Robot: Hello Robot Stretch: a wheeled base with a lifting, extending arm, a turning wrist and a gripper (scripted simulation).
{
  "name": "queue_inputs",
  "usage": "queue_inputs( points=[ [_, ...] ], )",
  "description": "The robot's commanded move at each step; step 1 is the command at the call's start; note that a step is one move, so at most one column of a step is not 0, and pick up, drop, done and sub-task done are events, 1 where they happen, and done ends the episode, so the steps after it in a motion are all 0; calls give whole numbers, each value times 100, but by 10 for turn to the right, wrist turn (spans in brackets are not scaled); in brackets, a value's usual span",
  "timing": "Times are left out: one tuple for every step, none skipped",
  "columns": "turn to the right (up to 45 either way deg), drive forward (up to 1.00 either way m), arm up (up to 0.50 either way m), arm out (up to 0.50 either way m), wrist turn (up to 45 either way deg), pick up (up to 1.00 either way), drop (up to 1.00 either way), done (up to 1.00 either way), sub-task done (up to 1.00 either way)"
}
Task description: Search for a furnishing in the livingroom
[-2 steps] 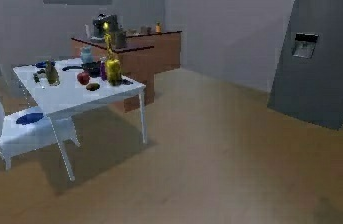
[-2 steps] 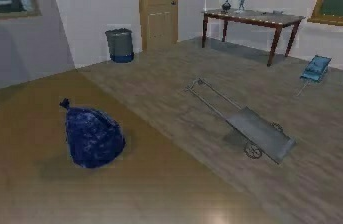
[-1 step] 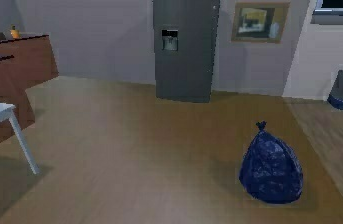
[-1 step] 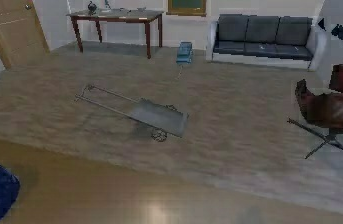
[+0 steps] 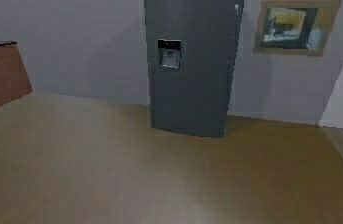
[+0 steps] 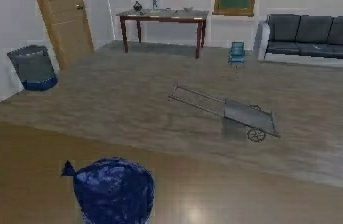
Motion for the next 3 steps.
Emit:
queue_inputs(
  points=[
    [90, 0, 0, 0, 0, 0, 0, 0, 0],
    [0, 15, 0, 0, 0, 0, 0, 0, 0],
    [60, 0, 0, 0, 0, 0, 0, 0, 0]
  ],
)
